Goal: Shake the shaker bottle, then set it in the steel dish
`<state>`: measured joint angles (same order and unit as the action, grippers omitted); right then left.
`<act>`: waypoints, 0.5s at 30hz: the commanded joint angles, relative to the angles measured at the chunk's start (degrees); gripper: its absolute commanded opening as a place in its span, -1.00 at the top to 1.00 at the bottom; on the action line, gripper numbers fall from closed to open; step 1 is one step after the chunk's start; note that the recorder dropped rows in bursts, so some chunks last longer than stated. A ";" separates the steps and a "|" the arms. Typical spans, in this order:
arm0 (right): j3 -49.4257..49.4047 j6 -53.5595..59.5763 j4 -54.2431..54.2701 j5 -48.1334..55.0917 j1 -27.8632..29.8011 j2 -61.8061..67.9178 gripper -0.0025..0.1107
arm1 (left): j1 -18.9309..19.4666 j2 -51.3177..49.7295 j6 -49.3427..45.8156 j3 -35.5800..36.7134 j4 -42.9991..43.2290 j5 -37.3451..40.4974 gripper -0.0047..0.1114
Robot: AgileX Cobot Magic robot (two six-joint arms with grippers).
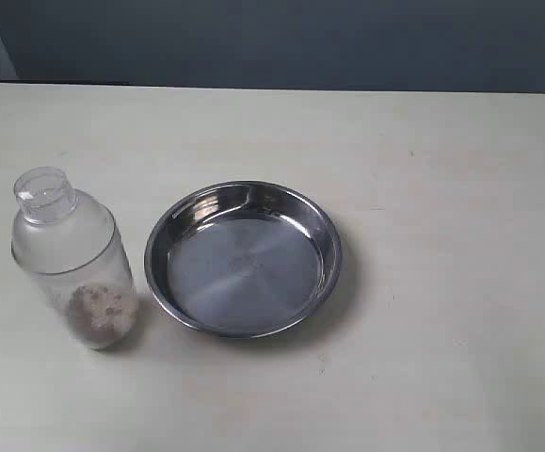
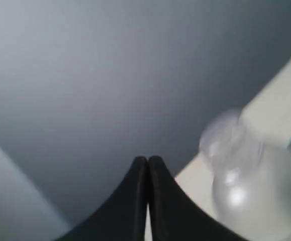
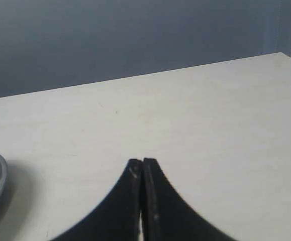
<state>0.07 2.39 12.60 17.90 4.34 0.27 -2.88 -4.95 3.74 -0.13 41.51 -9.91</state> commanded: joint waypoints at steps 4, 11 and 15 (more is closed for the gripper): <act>-0.07 0.11 -0.02 -0.43 0.18 -0.27 0.97 | -0.02 0.25 27.99 0.13 -9.48 -31.16 0.91; -0.07 0.11 -0.02 -0.43 0.18 -0.27 0.97 | -0.02 -0.12 30.77 -0.49 -23.22 -38.76 0.91; -0.07 0.11 -0.02 -0.43 0.18 -0.27 0.97 | -0.02 -4.99 22.41 -10.61 -29.37 -22.20 0.91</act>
<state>0.07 2.39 12.60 17.90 4.34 0.27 -2.88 -6.61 31.90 -4.52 17.65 -42.13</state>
